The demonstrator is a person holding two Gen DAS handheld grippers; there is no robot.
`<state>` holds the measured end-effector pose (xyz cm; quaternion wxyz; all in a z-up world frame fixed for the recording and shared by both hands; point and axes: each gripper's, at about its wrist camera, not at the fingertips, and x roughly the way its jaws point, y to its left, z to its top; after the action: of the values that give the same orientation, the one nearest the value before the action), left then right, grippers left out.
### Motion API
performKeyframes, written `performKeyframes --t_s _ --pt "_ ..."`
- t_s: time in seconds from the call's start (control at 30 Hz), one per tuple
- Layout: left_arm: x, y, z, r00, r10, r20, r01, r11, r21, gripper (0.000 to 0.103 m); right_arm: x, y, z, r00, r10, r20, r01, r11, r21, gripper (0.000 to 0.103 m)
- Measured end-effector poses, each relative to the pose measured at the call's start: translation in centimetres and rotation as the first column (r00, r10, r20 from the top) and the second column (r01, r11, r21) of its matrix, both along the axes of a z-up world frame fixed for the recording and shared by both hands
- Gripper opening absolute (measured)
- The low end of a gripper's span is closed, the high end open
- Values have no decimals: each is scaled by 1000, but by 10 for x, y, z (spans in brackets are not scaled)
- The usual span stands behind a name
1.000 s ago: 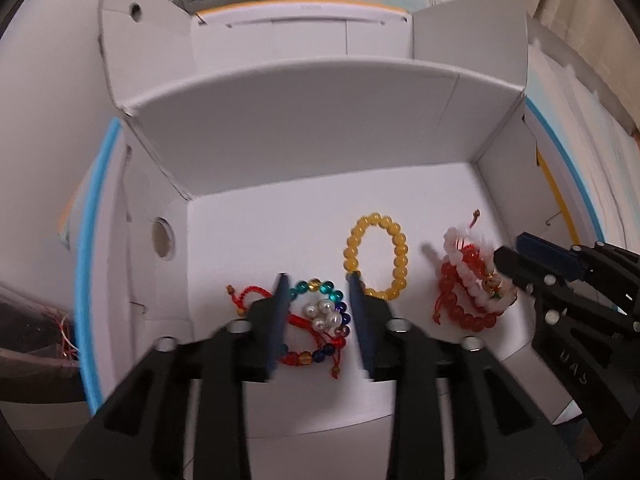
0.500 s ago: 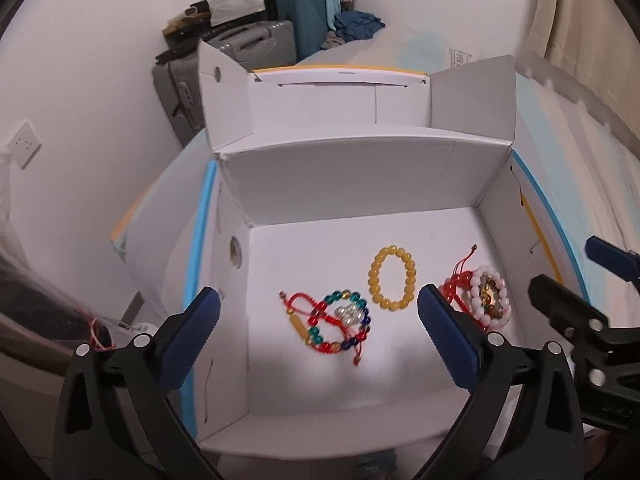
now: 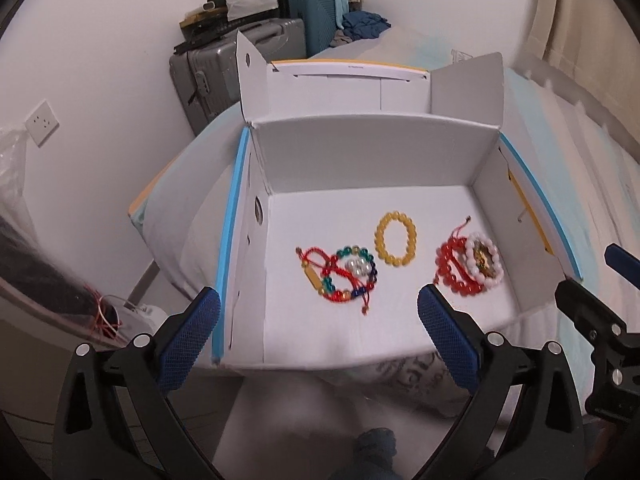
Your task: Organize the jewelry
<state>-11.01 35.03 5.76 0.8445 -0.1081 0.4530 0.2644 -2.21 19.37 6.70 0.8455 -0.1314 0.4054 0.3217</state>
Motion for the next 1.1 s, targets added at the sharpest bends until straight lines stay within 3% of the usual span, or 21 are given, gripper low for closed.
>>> performKeyframes --t_s 0.63,1.1 --pt "-52 -26 8 998 13 56 -14 1000 21 97 -33 -33 -5 999 -31 -12 31 999 10 95" --pt "-54 -31 7 999 13 41 -16 998 67 97 -39 -33 -11 999 -32 -19 32 999 -1 95"
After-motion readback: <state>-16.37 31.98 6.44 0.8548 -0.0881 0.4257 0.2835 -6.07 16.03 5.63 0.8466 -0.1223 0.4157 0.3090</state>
